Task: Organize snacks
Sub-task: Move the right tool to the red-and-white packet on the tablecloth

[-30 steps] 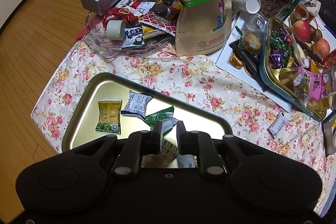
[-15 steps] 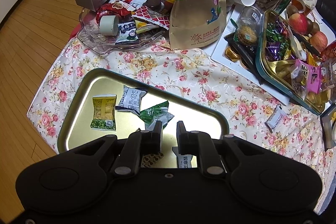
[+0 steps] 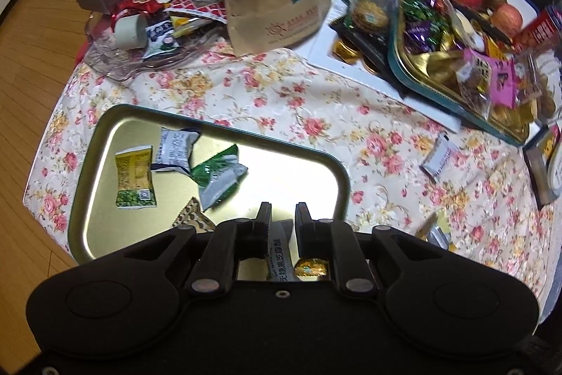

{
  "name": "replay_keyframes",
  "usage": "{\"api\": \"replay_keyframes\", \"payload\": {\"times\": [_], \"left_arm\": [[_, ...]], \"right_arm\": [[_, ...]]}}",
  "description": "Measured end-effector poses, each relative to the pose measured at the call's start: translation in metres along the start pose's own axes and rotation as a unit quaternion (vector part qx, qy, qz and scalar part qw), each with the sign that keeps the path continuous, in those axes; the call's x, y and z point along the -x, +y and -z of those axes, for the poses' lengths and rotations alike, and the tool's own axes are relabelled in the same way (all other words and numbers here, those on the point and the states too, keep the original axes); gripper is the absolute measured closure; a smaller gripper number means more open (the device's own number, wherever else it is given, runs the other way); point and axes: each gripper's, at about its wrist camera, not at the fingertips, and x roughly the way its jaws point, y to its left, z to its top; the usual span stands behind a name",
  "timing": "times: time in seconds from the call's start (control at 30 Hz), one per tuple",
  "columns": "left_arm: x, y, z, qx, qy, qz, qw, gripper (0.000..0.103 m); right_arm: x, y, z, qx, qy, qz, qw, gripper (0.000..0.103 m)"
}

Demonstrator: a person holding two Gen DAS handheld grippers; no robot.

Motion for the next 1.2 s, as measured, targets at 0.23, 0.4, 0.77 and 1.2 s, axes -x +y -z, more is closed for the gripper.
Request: {"api": "replay_keyframes", "payload": {"times": [0.23, 0.4, 0.77, 1.2], "left_arm": [[-0.007, -0.032, 0.011, -0.042, 0.008, -0.008, 0.9990, 0.081], [-0.012, -0.053, 0.018, -0.064, 0.010, -0.017, 0.9978, 0.081], [-0.022, -0.093, 0.038, -0.126, 0.015, -0.032, 0.9914, 0.081], [-0.020, -0.108, 0.048, -0.167, 0.017, -0.019, 0.9856, 0.081]], "right_arm": [[0.009, -0.023, -0.004, -0.016, -0.010, 0.012, 1.000, 0.071], [0.015, -0.049, -0.007, -0.041, -0.022, 0.029, 0.998, 0.071], [0.025, -0.100, -0.015, -0.095, -0.032, 0.041, 0.994, 0.071], [-0.020, -0.135, -0.004, -0.175, 0.052, 0.020, 0.983, 0.070]]}}
